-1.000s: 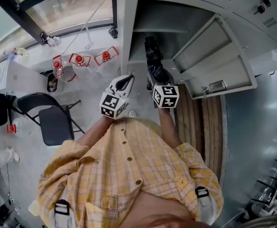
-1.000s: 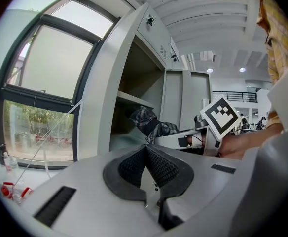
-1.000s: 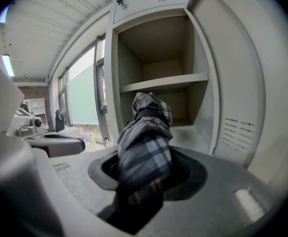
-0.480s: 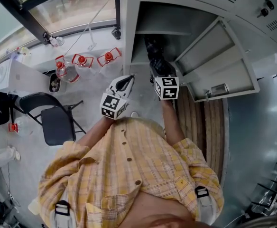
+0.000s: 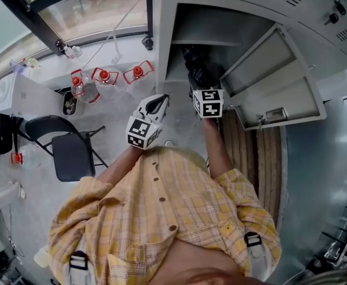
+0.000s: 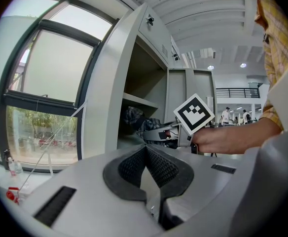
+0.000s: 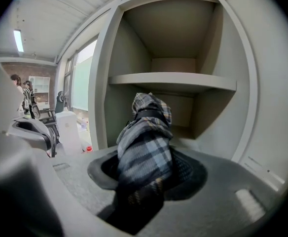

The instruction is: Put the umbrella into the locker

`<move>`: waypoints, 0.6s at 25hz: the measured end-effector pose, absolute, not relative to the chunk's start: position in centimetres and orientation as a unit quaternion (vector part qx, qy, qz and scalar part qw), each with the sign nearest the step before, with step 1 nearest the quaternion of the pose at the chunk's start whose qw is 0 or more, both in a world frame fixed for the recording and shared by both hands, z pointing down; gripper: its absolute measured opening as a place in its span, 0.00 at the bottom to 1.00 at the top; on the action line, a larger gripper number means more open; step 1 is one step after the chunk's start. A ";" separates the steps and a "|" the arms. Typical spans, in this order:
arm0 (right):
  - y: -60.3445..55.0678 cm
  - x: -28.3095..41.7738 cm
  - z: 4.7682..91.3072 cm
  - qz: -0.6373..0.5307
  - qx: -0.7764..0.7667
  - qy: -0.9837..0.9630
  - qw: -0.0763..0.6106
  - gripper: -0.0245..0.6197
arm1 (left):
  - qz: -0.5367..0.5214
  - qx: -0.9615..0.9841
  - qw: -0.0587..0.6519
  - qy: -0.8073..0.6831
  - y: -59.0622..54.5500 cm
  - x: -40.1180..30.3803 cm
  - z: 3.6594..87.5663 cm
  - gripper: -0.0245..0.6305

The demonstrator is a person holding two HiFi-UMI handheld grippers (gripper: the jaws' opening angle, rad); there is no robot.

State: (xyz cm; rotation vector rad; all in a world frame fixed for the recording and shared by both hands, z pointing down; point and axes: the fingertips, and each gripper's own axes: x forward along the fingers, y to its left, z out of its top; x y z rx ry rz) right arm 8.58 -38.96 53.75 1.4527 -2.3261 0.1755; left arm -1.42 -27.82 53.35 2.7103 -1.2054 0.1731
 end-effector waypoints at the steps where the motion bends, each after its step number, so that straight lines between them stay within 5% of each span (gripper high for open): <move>1: -39.1 8.6 53.9 0.061 0.518 -0.830 0.199 0.35 | 0.059 0.909 0.086 -0.403 -27.8 -1.4 53.4 0.04; 15: -42.4 7.3 54.9 0.046 0.491 -0.836 0.241 0.35 | 0.058 0.916 0.088 -0.387 -27.6 0.0 53.4 0.04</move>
